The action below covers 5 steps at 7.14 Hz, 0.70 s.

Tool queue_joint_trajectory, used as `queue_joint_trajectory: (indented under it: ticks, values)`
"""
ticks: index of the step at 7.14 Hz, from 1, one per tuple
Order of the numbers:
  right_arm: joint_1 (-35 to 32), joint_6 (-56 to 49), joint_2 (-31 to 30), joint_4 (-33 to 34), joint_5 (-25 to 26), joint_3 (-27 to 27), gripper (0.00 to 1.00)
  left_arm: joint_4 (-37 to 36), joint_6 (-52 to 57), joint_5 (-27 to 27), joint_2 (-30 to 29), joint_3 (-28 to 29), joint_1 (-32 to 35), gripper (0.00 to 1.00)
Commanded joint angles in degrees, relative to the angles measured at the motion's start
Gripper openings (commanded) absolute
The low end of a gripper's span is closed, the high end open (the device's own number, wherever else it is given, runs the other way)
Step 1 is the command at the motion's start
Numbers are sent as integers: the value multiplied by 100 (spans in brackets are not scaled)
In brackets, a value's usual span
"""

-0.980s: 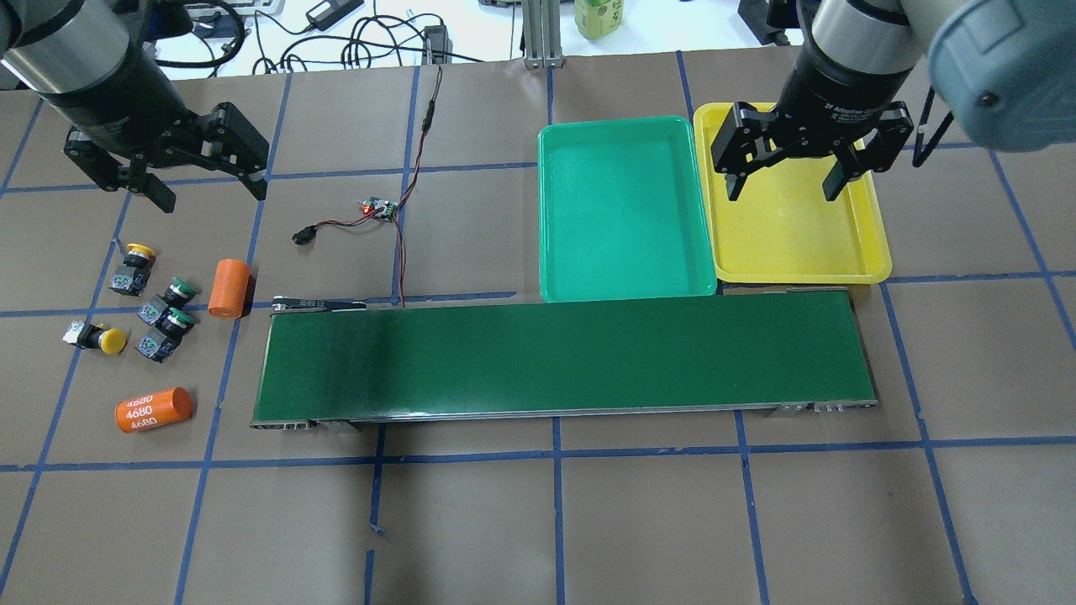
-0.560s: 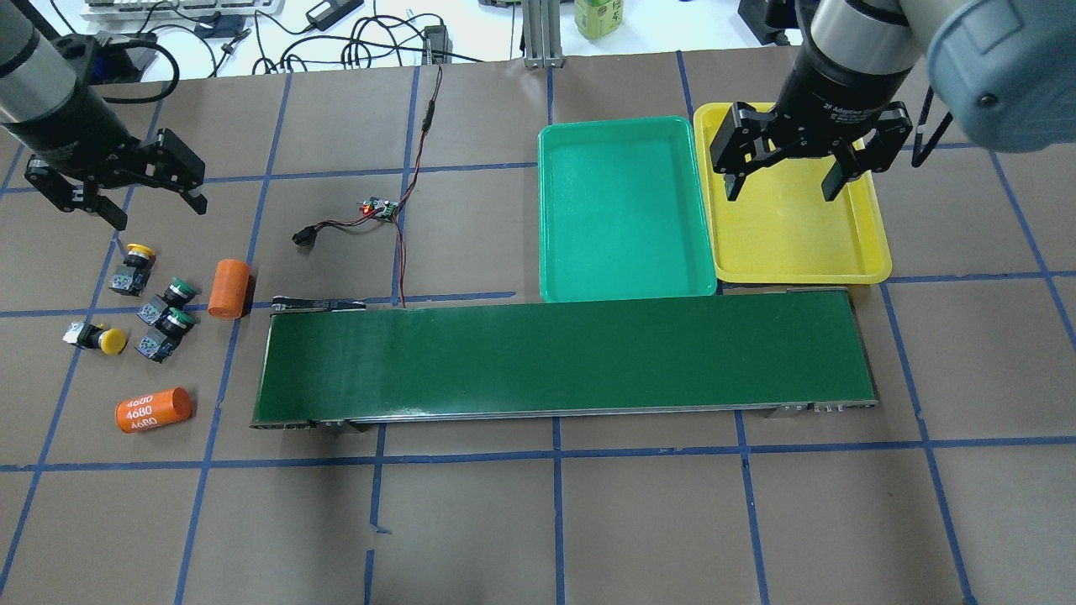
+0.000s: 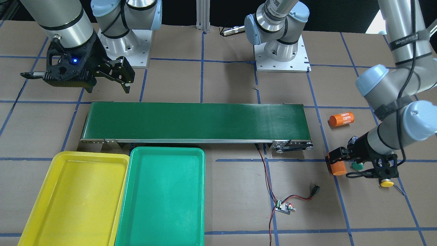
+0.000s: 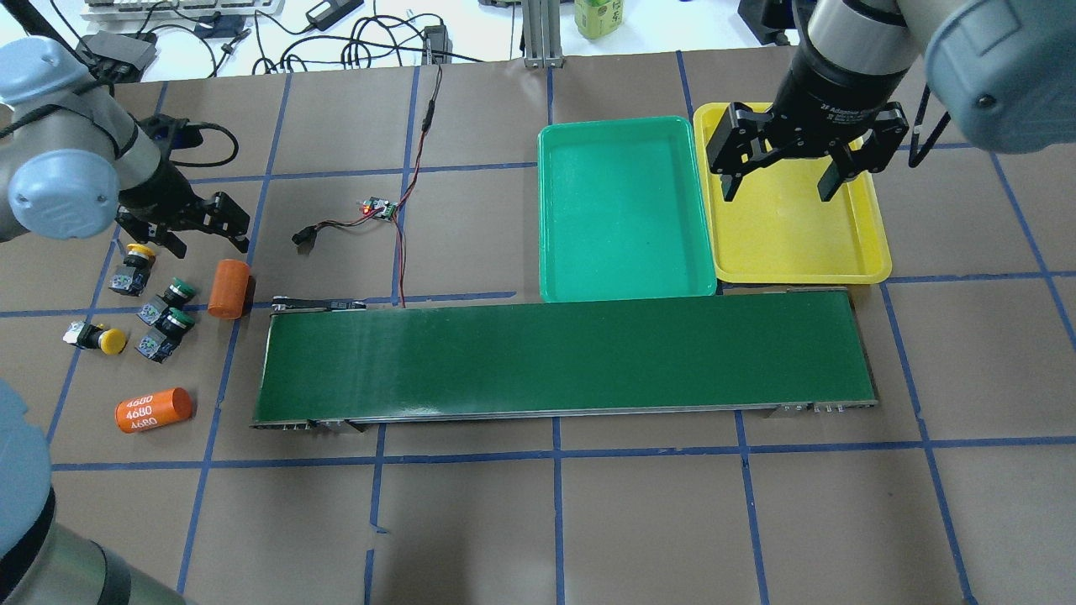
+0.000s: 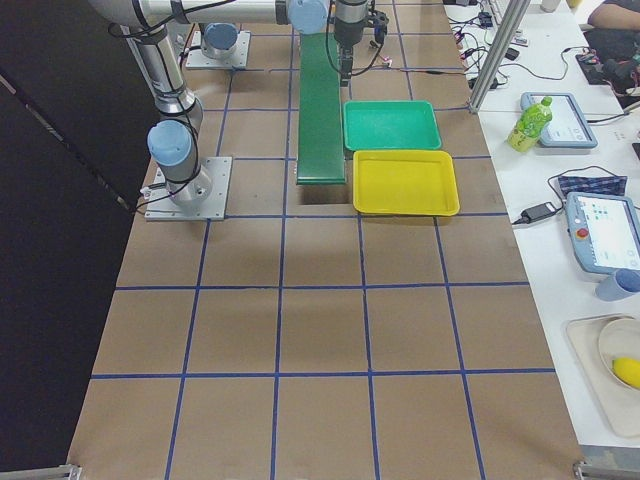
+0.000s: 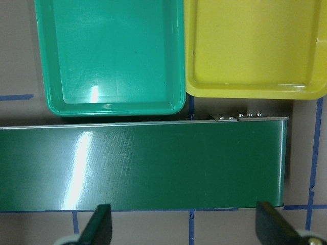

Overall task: Sort buttons by color to trays
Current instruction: 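Move the left gripper down to the plain orange cylinder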

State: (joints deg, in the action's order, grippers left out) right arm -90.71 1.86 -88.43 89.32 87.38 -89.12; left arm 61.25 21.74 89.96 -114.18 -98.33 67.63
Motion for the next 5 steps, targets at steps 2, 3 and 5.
queue_joint_trajectory:
  ticks: [2, 3, 5]
  values:
    - [-25, -19, 10, -2, -11, 0, 100, -588, 498, -14, -351, -388, -251, 100]
    - [-17, -27, -16, -2, -11, 0, 100, -579, 524, -5, -360, -423, -251, 87]
    - [-17, -27, 1, -2, -11, 0, 100, -588, 612, -5, -290, -459, -251, 11]
